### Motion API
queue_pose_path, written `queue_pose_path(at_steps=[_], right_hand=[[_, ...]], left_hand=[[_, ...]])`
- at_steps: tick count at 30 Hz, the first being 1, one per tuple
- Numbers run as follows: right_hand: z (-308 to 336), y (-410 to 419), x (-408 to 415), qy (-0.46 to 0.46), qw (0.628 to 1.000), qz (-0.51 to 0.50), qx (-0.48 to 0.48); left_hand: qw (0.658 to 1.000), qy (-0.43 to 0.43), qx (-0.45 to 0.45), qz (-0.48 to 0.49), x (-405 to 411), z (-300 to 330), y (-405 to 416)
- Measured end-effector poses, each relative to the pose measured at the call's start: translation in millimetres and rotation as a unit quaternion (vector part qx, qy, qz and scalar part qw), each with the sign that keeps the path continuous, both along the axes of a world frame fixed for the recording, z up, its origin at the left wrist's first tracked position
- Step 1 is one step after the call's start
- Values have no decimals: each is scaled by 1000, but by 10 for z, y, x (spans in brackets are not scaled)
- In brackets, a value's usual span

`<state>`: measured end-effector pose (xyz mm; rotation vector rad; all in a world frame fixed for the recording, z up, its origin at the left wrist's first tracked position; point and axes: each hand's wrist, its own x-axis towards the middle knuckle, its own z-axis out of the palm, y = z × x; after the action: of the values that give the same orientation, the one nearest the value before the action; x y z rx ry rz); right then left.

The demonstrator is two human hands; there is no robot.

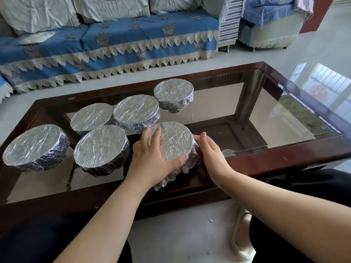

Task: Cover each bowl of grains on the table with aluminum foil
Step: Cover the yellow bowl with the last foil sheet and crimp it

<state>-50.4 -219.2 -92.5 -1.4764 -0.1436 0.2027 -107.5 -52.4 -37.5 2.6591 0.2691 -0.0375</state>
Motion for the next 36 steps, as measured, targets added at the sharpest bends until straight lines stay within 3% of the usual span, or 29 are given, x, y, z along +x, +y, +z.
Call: queue_pose_path(at_steps=[8, 17, 36], right_hand=[[12, 111, -70, -44, 996, -38, -61], [-2, 193, -39, -1, 994, -91, -60], [32, 369, 105, 135, 979, -141, 55]], left_hand=[[1000, -2, 8, 4, 2, 10, 4], [1000, 17, 12, 14, -1, 56, -30], [1000, 17, 20, 17, 19, 44, -9]])
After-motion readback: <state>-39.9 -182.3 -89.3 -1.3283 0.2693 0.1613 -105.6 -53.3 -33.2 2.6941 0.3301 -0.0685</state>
